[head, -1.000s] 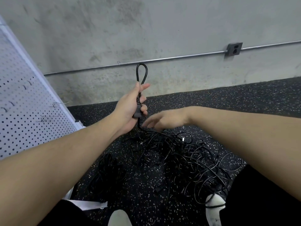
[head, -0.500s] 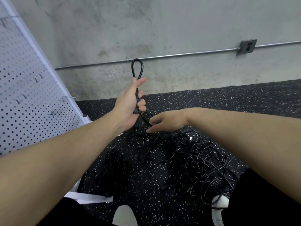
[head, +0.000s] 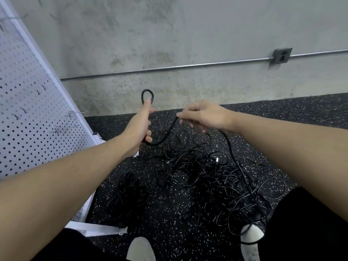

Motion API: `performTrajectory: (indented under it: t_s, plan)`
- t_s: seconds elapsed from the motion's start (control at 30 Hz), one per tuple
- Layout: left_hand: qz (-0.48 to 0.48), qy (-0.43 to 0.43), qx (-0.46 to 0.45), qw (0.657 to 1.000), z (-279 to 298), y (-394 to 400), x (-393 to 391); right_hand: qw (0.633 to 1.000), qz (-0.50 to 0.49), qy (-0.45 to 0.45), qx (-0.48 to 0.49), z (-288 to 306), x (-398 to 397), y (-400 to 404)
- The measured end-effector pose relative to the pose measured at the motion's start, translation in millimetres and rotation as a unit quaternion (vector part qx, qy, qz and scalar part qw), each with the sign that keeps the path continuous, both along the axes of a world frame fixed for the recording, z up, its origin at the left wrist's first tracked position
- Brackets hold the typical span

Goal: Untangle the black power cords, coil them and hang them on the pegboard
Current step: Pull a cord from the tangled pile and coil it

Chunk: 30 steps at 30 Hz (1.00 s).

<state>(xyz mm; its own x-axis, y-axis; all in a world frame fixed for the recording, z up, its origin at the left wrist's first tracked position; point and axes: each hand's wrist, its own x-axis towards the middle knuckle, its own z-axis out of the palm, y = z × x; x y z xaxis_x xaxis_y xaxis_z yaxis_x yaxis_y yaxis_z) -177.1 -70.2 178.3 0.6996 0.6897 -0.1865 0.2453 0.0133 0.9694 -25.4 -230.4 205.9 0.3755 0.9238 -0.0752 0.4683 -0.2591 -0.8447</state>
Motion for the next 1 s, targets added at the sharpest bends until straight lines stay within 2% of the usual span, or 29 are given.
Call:
performTrajectory:
  t_s: [0.1, 0.2, 0.37, 0.43, 0.53, 0.63, 0.73, 0.83, 1.0]
  plan:
    - [-0.078, 0.016, 0.051, 0.996, 3.1, -13.7, 3.0, 0.989, -0.103, -0.050, 0.088, 5.8, -2.5, 3.9]
    - [-0.126, 0.069, 0.121, 0.982, 2.9, -21.7, 8.7, 0.986, -0.134, -0.038, 0.087, 7.3, -0.7, 5.0]
    - [-0.160, 0.100, 0.178, 0.966, -4.9, -31.2, 15.7, 0.990, 0.001, 0.133, 0.049, 11.5, 2.5, -5.0]
    - [-0.167, 0.095, 0.178, 0.965, -5.7, -34.5, 15.0, 0.994, -0.021, 0.093, 0.050, 13.5, 3.5, -9.9]
    - [-0.175, 0.075, 0.177, 0.965, -7.1, -35.0, 15.2, 0.985, -0.150, -0.079, 0.038, 13.8, 10.9, -13.3]
    - [-0.173, 0.049, 0.146, 0.973, -4.7, -38.6, 17.3, 0.970, -0.212, -0.110, 0.046, 11.7, 17.7, -13.9]
    - [-0.185, 0.036, 0.048, 0.981, -3.6, -41.4, 16.8, 0.984, -0.168, -0.018, 0.063, 12.1, 22.3, -15.0]
    - [-0.196, 0.043, 0.075, 0.977, -2.7, -39.2, 13.8, 0.982, -0.134, 0.088, 0.101, 11.9, 24.9, -17.9]
    - [-0.193, -0.030, 0.044, 0.980, 0.6, -47.6, 22.9, 0.950, -0.190, 0.176, 0.173, 6.0, 22.2, -12.2]
